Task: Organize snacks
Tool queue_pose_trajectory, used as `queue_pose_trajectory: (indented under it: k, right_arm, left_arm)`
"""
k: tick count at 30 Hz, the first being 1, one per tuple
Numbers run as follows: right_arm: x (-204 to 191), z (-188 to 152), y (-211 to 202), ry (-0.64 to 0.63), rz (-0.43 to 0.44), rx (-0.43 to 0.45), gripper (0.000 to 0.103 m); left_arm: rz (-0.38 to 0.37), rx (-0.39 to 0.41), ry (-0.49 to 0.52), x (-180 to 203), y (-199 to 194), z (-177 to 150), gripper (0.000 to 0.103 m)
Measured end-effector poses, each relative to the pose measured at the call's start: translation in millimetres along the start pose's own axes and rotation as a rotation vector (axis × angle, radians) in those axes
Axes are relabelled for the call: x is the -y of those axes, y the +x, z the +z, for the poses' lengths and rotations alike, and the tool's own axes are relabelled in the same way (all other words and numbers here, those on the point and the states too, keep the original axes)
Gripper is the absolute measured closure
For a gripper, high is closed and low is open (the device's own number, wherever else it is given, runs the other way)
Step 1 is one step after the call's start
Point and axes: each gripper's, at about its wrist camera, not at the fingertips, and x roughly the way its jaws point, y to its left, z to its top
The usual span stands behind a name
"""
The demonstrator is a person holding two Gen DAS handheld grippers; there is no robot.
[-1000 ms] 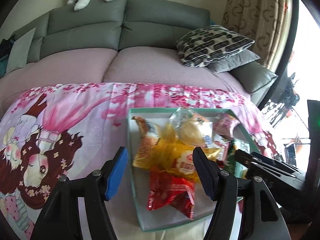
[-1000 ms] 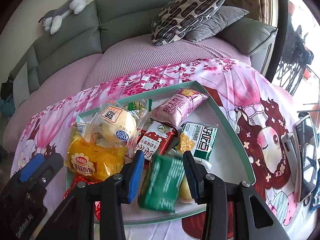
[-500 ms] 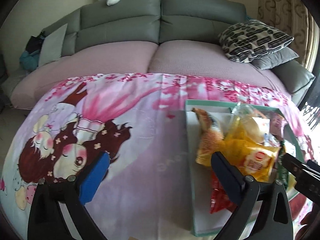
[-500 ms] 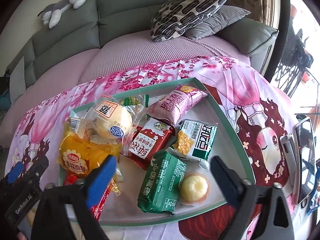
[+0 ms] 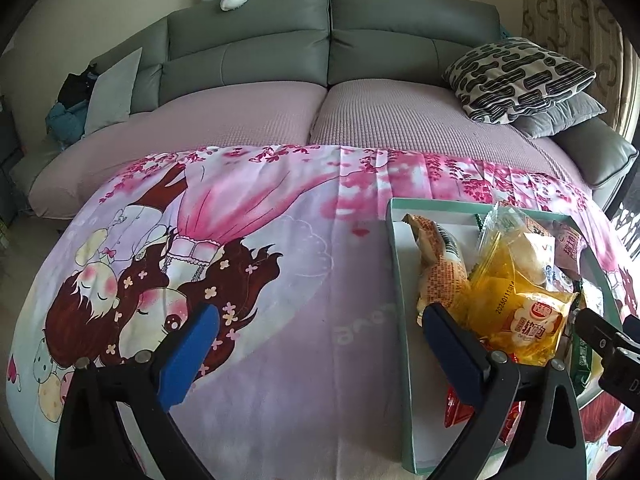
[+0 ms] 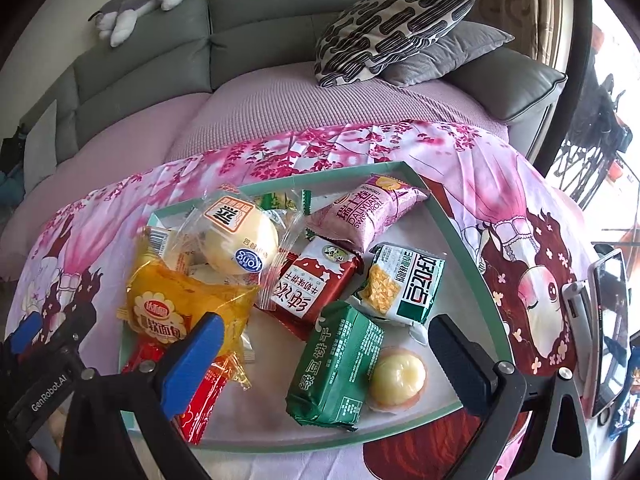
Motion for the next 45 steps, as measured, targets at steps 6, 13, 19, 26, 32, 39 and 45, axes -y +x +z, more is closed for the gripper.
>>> queue_pose_trajectory:
  k: [6,13,19,26,32,39,45]
  right_arm:
    - [-2,1,-13,-0.001,0.000,0.018,0.000]
    - [-12,-1,-29,-0.015,0.019,0.045,0.000]
    - [-16,-11,-38,0.017,0.036,0.044,0.000]
    - [-28,-39,-43,-0.014,0.034,0.021,0.000]
    - [-37,-58,-50,-0.047,0.048,0.009,0.000]
    - [-42,-70,-56,-0.063,0.057,-0.002,0.000]
    - [-42,-70,-55,-0.061,0.073,0.000,0.000]
  left_arm:
    - [-0.017,-0.006,0.021,-2,-11,4,0.002]
    - [-0.057,-0.010,0.006,-10,-27,0,0.002]
    - [-0.008,0.012,0.043,-17,-45,-7,0.002]
    - [0.054,-0.023,0.035,-34,-54,-25,0.002]
    - [0.144,-0.058,0.053,-42,-62,-35,0.002]
    - [0.164,-0.089,0.035,-53,-75,-31,0.002]
    - [0.175,-0.106,0.018,-59,-64,-36,0.002]
